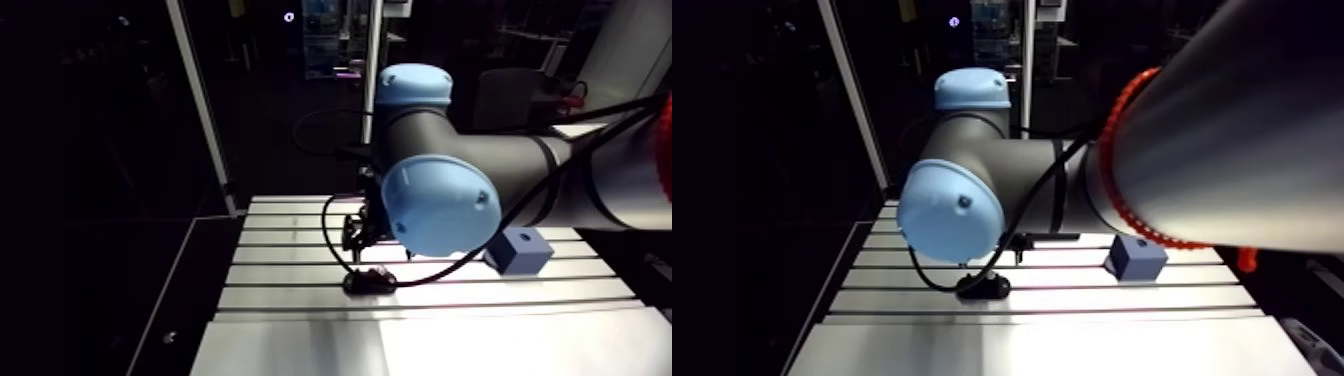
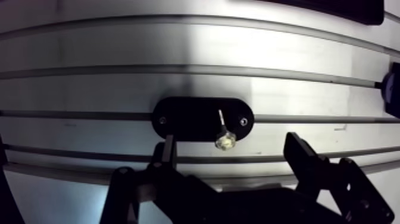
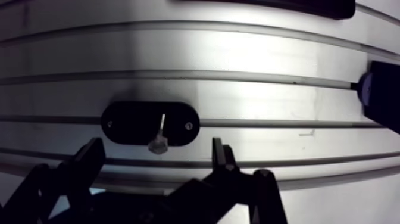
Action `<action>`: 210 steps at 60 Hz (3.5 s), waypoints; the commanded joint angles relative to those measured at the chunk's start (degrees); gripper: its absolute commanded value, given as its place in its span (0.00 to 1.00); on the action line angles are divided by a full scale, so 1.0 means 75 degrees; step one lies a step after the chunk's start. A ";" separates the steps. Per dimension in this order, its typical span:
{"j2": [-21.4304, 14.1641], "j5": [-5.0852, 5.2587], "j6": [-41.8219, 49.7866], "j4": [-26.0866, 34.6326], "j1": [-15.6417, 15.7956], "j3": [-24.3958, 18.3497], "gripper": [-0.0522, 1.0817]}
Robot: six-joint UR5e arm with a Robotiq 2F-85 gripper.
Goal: Pick up the M10 bolt and insert it into the hex recess until seated.
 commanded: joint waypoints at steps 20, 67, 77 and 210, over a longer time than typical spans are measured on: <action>-0.0022 0.0003 -0.0062 -0.0018 -0.0035 0.0163 0.18; -0.0022 0.0143 -0.0136 -0.0358 -0.0023 0.0232 0.40; -0.0010 0.0143 -0.0136 -0.0358 -0.0023 0.0234 0.41; 0.0177 0.0143 -0.0160 -0.0370 -0.0102 0.0269 0.53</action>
